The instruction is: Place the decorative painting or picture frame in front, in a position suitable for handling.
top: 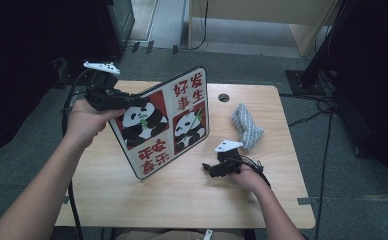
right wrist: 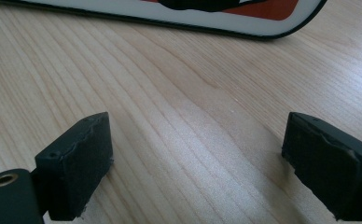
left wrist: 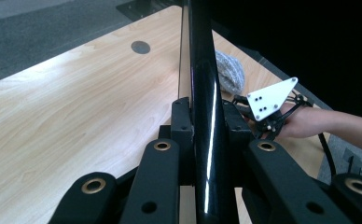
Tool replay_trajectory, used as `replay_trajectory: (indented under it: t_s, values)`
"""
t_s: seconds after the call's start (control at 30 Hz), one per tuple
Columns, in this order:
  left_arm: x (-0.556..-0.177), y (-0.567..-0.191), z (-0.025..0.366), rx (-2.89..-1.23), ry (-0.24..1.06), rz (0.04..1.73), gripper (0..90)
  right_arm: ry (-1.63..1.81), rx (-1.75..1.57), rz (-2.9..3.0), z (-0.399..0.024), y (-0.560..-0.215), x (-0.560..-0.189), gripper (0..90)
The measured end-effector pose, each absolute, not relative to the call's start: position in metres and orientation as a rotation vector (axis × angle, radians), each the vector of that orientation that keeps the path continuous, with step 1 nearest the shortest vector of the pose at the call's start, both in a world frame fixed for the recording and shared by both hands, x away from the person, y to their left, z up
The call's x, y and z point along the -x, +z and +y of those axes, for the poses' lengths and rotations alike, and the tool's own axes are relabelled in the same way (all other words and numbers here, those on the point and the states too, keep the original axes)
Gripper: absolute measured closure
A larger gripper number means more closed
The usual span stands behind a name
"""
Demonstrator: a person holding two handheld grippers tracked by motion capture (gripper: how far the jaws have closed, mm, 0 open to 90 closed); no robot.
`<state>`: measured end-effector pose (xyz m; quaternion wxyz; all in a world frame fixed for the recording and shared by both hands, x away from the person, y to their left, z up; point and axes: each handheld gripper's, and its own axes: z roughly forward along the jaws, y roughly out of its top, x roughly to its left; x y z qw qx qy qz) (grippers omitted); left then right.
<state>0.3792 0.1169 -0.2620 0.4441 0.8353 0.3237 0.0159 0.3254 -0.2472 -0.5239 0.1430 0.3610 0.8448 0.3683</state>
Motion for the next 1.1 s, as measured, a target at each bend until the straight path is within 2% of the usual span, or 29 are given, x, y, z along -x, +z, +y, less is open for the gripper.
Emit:
replay_trajectory:
  t_s: [0.6,0.87,1.1]
  values:
    - [-0.388,-0.264,0.118,-2.115,0.069,0.839,78.2,1.061,-1.046,2.433,-0.247,-0.524,-0.325,8.1]
    - [-0.390,-0.263,0.122,-2.103,0.062,0.833,48.7,1.060,-1.045,2.433,-0.247,-0.524,-0.325,8.1]
    - [-0.388,-0.264,0.123,-2.123,0.094,0.820,45.0,1.060,-1.044,2.434,-0.247,-0.524,-0.325,8.1]
